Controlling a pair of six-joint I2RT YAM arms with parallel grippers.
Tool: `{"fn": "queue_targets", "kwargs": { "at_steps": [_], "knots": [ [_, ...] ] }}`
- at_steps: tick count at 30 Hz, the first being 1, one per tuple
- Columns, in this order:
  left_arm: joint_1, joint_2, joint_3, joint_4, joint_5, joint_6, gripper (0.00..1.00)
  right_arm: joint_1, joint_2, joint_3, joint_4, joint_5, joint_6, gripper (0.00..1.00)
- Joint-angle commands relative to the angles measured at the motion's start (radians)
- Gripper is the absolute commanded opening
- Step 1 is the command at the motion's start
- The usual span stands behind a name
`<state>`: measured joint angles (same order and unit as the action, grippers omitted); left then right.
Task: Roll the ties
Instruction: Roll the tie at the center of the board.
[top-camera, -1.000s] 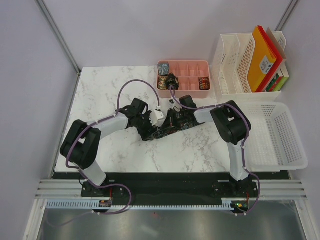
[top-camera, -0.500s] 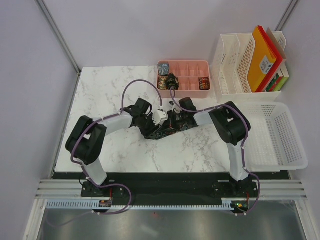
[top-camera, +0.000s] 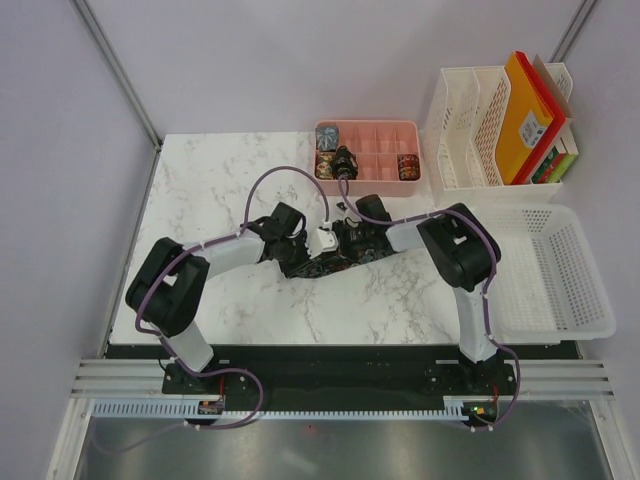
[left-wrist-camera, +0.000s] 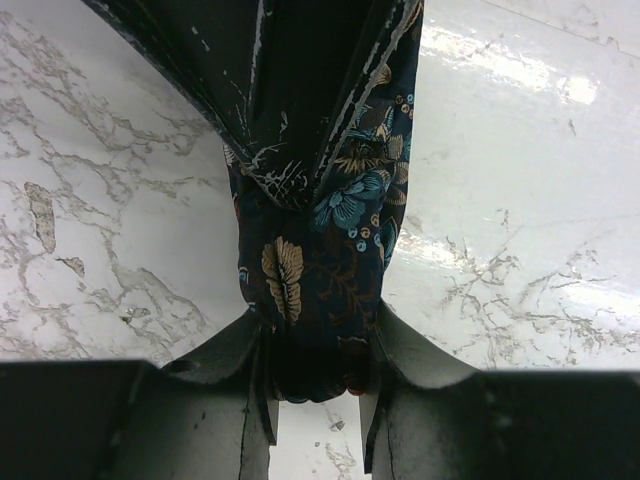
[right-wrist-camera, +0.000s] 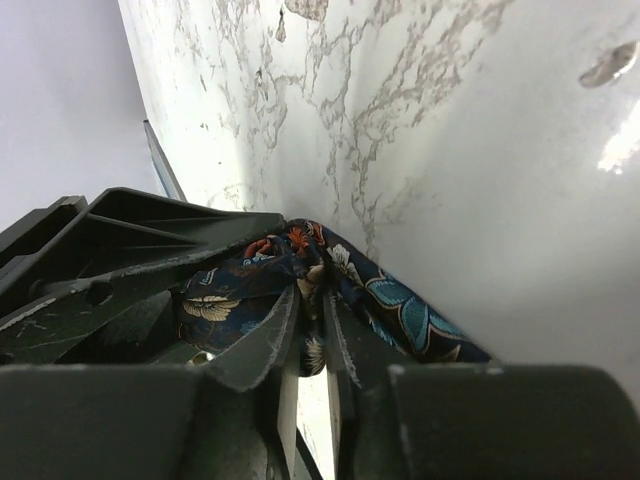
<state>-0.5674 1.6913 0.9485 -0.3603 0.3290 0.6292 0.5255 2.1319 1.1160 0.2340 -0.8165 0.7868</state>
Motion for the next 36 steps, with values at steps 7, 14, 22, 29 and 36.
{"fn": "queue_targets", "kwargs": {
  "at_steps": [7,14,22,29,36],
  "knots": [
    [-0.005,0.001,-0.044,-0.043,-0.056,0.070,0.13,-0.036,-0.135,0.035,-0.194,0.011,-0.066,0.44],
    [-0.003,0.004,-0.034,-0.046,-0.027,0.067,0.13,0.004,-0.124,0.004,-0.101,-0.019,0.023,0.50],
    [0.000,0.008,-0.027,-0.052,-0.028,0.073,0.13,0.048,-0.078,-0.016,-0.052,-0.003,0.054,0.49],
    [0.009,0.001,-0.017,-0.060,-0.013,0.061,0.25,0.030,-0.018,-0.010,-0.096,0.034,-0.007,0.00],
    [0.017,-0.061,-0.007,-0.075,0.061,0.037,0.53,-0.019,-0.006,-0.056,-0.139,0.066,-0.089,0.00]
  ]
}}
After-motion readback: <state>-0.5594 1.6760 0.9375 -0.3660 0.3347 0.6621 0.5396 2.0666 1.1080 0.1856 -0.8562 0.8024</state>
